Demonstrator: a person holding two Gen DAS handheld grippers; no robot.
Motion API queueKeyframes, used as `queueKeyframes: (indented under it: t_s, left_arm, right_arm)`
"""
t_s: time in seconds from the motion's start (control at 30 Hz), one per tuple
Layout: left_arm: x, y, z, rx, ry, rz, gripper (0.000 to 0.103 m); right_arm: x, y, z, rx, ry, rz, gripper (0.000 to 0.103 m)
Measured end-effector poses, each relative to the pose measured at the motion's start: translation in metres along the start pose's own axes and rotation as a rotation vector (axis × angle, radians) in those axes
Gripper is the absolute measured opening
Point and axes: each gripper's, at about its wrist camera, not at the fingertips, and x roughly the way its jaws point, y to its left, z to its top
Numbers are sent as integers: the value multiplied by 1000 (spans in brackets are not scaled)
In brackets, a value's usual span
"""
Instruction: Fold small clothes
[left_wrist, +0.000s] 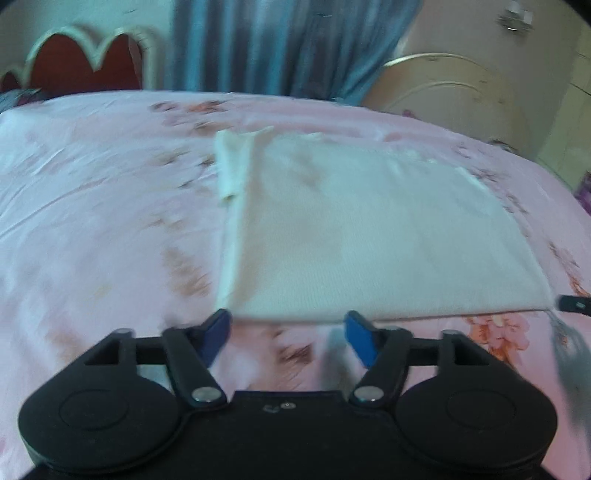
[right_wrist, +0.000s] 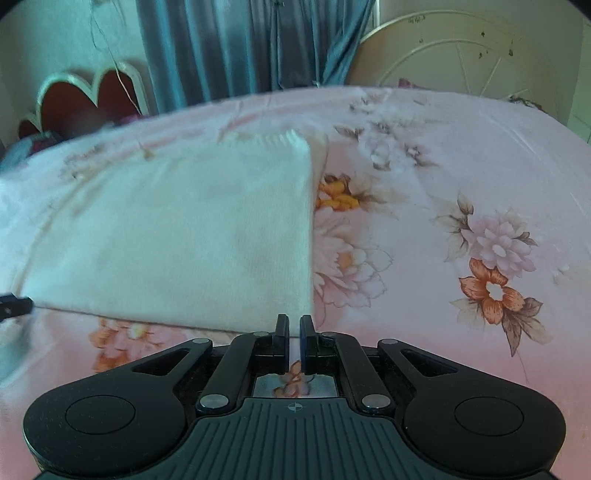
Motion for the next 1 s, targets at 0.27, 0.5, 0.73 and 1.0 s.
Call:
queueKeyframes:
  t_s: [0.27,0.5,0.73,1.0]
  left_arm:
    - [-22,11,-21,-169,-12,-94,55]
    - [2,35,-23,-550,-28,-235,42]
    - [33,41,-15,-695,-119,-267,37]
    - [61,48,-10,-836,-183,-254,14]
  right_arm:
    - [-20,5,-16,17,-11,41,3]
    - [-19,20,0,26,-39,107,3]
    - [17,44,45,52,-37,197,2]
    - [76,98,83,8,-13,265,2]
